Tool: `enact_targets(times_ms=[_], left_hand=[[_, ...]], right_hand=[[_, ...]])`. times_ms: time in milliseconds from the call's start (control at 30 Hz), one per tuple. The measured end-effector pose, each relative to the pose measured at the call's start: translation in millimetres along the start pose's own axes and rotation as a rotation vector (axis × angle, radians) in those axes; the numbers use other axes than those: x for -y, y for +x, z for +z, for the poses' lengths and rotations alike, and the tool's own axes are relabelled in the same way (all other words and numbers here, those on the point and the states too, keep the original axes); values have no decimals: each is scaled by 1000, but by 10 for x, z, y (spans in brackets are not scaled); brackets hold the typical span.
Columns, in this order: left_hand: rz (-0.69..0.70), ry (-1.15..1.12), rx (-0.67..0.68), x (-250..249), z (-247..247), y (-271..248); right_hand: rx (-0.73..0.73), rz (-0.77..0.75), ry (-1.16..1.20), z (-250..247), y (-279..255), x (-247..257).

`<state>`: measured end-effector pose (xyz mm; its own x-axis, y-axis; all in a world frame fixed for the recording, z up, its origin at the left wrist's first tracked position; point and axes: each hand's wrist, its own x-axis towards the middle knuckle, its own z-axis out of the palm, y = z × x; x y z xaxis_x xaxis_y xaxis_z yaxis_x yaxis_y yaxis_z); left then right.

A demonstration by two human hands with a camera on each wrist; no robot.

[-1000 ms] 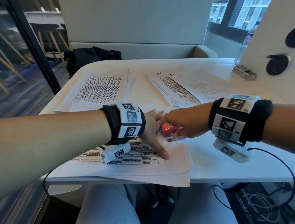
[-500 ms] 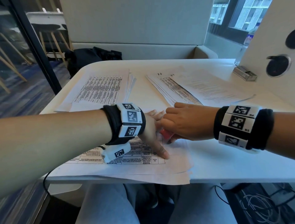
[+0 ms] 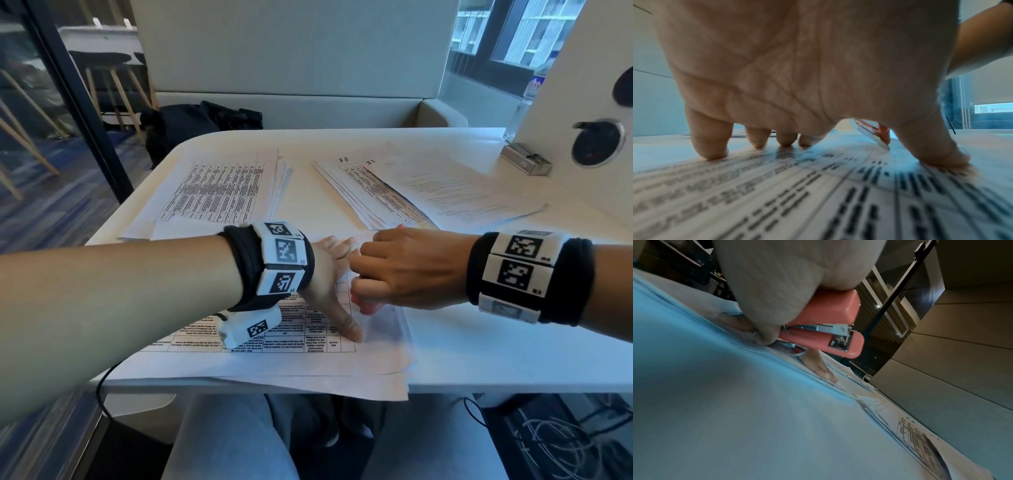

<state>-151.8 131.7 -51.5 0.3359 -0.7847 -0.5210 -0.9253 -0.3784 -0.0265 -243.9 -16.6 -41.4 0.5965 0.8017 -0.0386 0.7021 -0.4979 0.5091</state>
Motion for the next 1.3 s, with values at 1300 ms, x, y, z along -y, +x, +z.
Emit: enact_targets(times_ms=[1300], left_hand=[[-112,-37,46,-34,-66,-96]], right_hand=[[461,864,658,-173,30,-131]])
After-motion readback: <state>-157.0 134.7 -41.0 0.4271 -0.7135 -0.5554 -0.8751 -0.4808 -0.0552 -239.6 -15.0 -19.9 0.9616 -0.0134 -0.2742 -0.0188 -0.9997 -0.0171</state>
